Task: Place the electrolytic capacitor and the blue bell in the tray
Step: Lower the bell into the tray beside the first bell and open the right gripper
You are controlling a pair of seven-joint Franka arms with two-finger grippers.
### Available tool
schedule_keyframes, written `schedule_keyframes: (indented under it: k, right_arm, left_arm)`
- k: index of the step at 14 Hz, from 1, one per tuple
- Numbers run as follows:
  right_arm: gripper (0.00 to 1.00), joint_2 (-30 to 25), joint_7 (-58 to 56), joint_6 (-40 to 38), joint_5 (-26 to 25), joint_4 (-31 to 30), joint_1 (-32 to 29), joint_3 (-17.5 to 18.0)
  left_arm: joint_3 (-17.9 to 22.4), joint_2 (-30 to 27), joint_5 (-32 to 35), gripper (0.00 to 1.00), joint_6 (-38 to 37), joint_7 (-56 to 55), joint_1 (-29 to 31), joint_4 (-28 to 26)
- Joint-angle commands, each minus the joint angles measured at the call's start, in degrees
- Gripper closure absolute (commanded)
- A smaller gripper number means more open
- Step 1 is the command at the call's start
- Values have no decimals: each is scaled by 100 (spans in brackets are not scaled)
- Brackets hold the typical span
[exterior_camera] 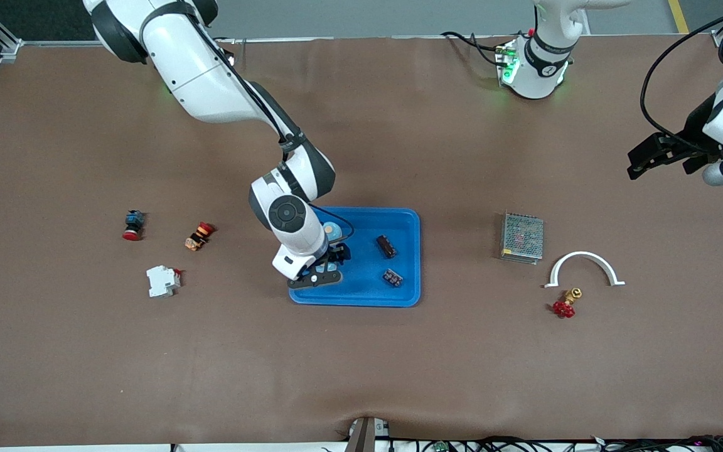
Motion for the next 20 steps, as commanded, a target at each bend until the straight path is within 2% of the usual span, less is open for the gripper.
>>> schedule_keyframes:
  k: [1, 11, 15, 20]
  right_arm:
    - [0, -255, 82, -303, -47, 50, 31, 2]
    - [0, -2162, 100, -2983, 32, 41, 31, 47]
    - [0, -3023, 38, -4143, 32, 32, -74, 20]
    - [0, -3824, -23, -5243, 32, 24, -434, 3]
  left_arm:
    - [-5, 22, -113, 0, -35, 130, 44, 76]
    - [-14, -66, -60, 0, -176, 130, 36, 76]
    - [-23, -75, -60, 0, -176, 121, 36, 76]
    - [-14, -119, -86, 0, -176, 130, 44, 85]
